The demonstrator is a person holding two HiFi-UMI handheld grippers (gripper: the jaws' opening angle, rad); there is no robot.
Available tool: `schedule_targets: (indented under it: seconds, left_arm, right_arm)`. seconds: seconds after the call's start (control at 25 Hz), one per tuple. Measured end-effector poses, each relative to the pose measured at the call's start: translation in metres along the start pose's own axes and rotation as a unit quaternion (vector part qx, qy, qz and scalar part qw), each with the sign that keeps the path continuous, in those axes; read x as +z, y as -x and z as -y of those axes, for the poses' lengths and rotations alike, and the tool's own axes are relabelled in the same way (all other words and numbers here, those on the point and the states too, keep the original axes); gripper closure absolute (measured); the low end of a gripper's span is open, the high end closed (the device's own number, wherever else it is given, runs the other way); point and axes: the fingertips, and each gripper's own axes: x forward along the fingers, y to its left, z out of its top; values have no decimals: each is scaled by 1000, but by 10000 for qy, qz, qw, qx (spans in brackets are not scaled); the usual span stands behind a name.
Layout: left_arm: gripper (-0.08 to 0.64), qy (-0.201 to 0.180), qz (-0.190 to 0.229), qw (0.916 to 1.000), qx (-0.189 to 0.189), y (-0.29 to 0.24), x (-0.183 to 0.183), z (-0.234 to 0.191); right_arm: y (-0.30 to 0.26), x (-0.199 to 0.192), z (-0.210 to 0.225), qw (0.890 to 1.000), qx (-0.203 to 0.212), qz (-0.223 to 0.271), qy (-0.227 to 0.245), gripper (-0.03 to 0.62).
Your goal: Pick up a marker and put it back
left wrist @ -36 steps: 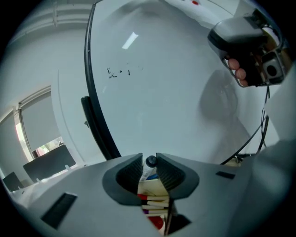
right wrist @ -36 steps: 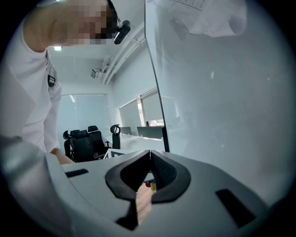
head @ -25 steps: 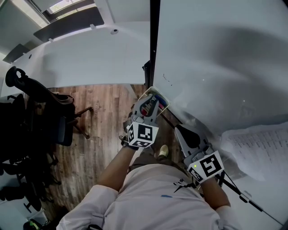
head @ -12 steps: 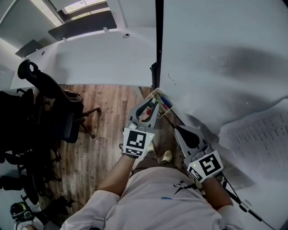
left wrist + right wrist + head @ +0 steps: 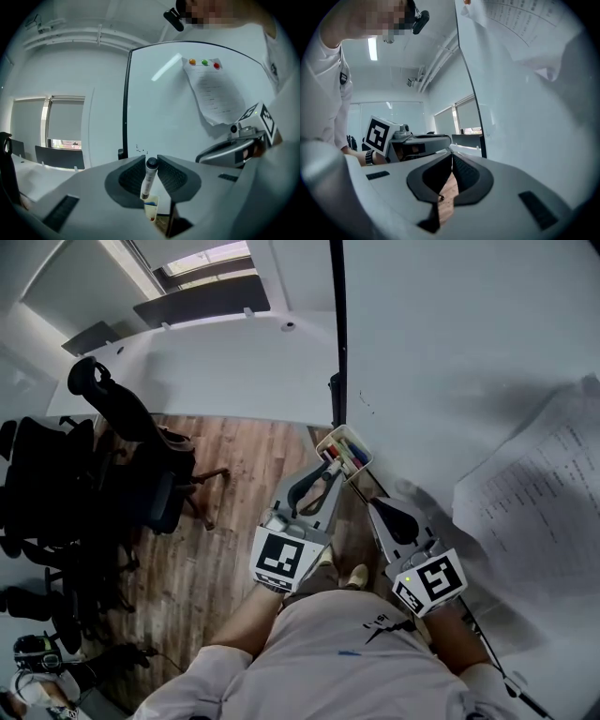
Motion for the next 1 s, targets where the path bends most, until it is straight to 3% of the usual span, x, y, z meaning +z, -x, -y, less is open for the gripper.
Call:
schedule_targets:
  seconds: [0.24,0.52,1.0]
  left_arm:
    - [476,-87,251,9996,-11,18,17,17]
    - [474,120,414,9990,110,28,25,19]
    - [474,168,320,9992,172,31,19,15]
  right_arm:
    - [7,6,-10,9999,121,58,95,578]
    - [12,10,-17,9996,191,70,204,578]
    - [8,9,-20,9994,190,59,281,578]
